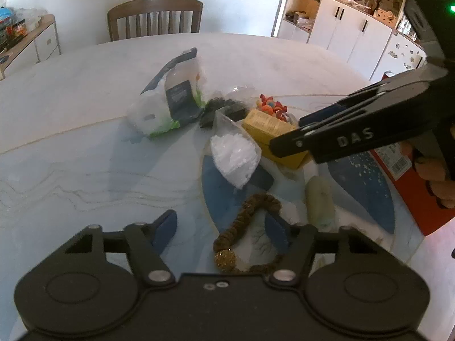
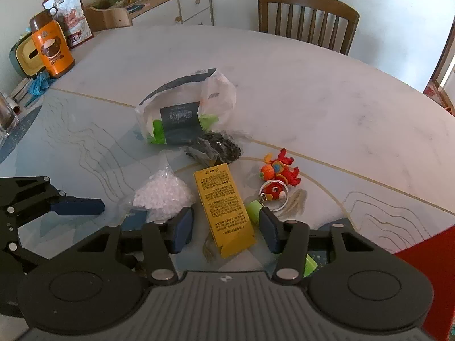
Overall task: Organize objects
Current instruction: 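Reach the left tool toward the brown bead bracelet, then grasp the brown bead bracelet with the left tool while the right tool grasps the yellow box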
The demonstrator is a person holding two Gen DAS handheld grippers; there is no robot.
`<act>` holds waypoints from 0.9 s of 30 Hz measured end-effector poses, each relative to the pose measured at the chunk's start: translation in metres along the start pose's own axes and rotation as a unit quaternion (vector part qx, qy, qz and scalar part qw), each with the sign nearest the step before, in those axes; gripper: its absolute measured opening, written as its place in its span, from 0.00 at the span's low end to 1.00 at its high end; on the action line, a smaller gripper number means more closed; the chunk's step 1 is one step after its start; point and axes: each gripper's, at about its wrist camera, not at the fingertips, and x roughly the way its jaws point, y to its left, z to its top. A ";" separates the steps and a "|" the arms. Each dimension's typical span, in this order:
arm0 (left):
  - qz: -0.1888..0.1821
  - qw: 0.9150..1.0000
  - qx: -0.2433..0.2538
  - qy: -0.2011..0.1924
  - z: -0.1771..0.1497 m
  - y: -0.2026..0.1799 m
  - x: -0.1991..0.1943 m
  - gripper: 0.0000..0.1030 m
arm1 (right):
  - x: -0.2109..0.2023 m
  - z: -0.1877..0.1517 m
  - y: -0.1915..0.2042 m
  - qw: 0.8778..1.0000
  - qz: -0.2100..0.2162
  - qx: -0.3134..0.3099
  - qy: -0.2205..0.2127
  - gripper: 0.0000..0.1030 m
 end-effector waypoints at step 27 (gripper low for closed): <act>-0.049 0.999 -0.015 -0.002 0.003 -0.012 -0.020 0.05 | -0.021 -0.019 0.000 0.998 -0.007 0.057 0.009 0.29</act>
